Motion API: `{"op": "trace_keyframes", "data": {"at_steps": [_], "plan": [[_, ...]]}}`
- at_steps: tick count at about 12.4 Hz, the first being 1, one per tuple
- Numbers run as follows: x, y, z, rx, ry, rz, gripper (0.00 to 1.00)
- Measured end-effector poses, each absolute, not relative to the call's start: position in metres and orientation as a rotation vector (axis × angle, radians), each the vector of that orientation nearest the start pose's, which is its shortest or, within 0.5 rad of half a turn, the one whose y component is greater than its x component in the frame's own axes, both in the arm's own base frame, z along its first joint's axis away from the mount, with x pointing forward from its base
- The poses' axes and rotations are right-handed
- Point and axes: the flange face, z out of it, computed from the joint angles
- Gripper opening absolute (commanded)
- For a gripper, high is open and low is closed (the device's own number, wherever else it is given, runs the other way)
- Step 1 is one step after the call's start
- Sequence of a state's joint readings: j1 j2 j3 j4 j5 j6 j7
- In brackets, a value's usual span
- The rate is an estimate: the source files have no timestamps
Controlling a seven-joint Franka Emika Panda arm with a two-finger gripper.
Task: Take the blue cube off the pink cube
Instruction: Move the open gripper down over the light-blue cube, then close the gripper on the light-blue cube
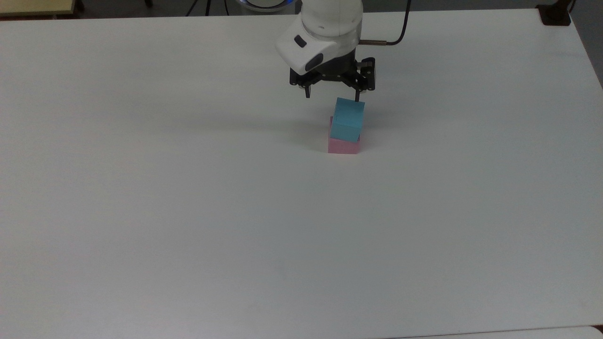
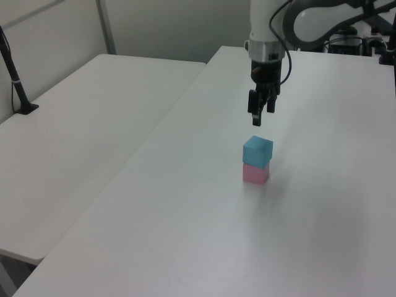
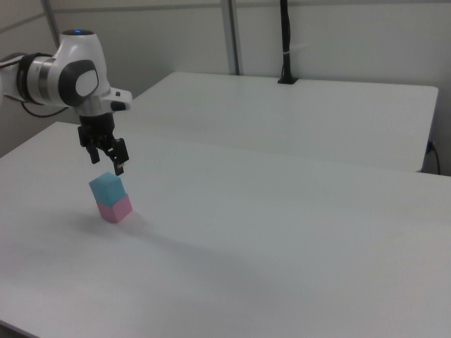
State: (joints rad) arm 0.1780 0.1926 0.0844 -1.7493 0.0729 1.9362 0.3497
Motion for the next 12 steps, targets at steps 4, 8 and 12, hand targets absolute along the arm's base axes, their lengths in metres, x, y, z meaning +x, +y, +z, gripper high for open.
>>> {"op": "trace_keyframes", "data": {"at_steps": [4, 8, 12], "plan": [[0.596, 0.189, 0.431, -3.085, 0.232, 0.068, 1.0], [0.598, 0.207, 0.398, -3.154, 0.269, 0.064, 0.74], [0.599, 0.214, 0.391, -3.158, 0.268, 0.054, 0.47]]}}
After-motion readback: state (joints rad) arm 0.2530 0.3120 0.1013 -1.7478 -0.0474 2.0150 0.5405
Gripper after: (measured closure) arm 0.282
